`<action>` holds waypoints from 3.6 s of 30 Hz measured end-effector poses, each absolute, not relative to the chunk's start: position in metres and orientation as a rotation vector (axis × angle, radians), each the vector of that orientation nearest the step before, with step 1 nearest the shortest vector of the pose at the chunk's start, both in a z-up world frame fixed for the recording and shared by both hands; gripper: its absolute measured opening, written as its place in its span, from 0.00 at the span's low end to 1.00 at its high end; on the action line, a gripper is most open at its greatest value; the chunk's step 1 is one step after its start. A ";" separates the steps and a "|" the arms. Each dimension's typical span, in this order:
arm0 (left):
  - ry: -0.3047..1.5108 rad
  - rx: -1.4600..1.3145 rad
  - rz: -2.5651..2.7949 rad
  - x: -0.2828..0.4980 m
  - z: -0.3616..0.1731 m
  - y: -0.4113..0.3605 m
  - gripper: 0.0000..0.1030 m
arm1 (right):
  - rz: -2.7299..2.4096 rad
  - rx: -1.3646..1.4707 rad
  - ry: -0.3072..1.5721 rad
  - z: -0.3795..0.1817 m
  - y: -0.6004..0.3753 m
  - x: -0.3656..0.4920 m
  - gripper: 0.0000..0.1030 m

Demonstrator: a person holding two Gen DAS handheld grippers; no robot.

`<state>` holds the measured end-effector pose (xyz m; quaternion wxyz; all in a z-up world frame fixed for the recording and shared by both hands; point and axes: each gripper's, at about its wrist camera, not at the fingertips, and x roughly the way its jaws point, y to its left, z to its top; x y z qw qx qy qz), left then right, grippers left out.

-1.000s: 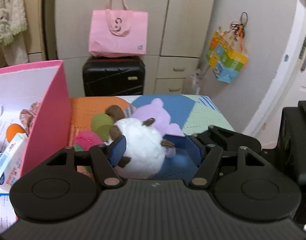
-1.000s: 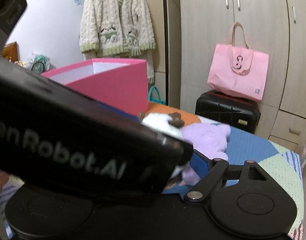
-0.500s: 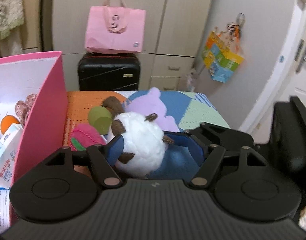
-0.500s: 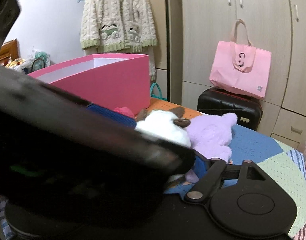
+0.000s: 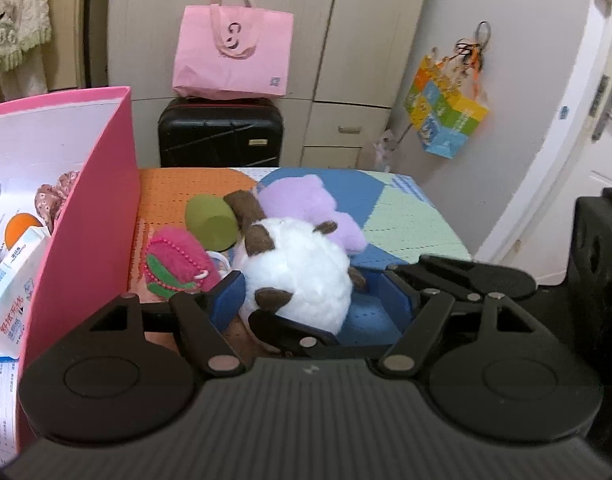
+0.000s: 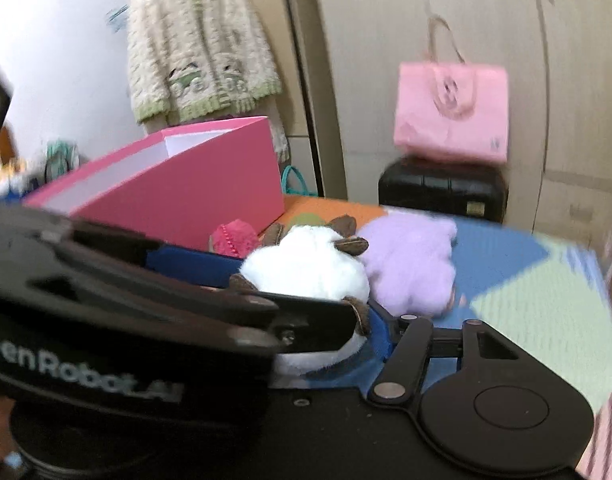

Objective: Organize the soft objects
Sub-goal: 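Close the left tool on the plush toy and lift it, then carry the plush toy in the left tool over the pink box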

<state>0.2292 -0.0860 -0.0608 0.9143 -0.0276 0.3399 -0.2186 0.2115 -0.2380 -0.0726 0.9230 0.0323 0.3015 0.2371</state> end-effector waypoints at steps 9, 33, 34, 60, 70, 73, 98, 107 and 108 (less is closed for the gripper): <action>0.757 -0.087 -0.483 0.225 -0.071 -0.081 0.73 | 0.472 0.091 0.634 -0.081 -0.230 0.181 0.66; 0.738 -0.034 -0.564 0.160 -0.061 -0.077 0.58 | 0.394 0.140 0.605 -0.068 -0.229 0.118 0.67; 0.742 -0.040 -0.567 0.158 -0.061 -0.076 0.58 | 0.390 0.153 0.612 -0.067 -0.229 0.116 0.67; 0.892 -0.118 -0.670 0.097 -0.015 0.000 0.53 | 0.559 0.011 0.777 -0.010 -0.180 0.063 0.67; 0.885 -0.139 -0.606 0.074 0.024 0.061 0.53 | 0.690 -0.052 0.761 0.028 -0.124 0.056 0.68; 0.872 -0.150 -0.589 0.069 0.034 0.079 0.53 | 0.725 -0.052 0.764 0.036 -0.111 0.058 0.68; 0.577 -0.186 -0.501 0.164 0.077 0.151 0.52 | 0.730 -0.006 0.564 0.076 -0.046 0.170 0.68; 0.654 -0.245 -0.457 0.244 0.048 0.168 0.52 | 0.769 -0.107 0.646 0.056 -0.017 0.249 0.69; 0.680 -0.257 -0.455 0.253 0.043 0.170 0.52 | 0.776 -0.122 0.672 0.053 -0.013 0.258 0.69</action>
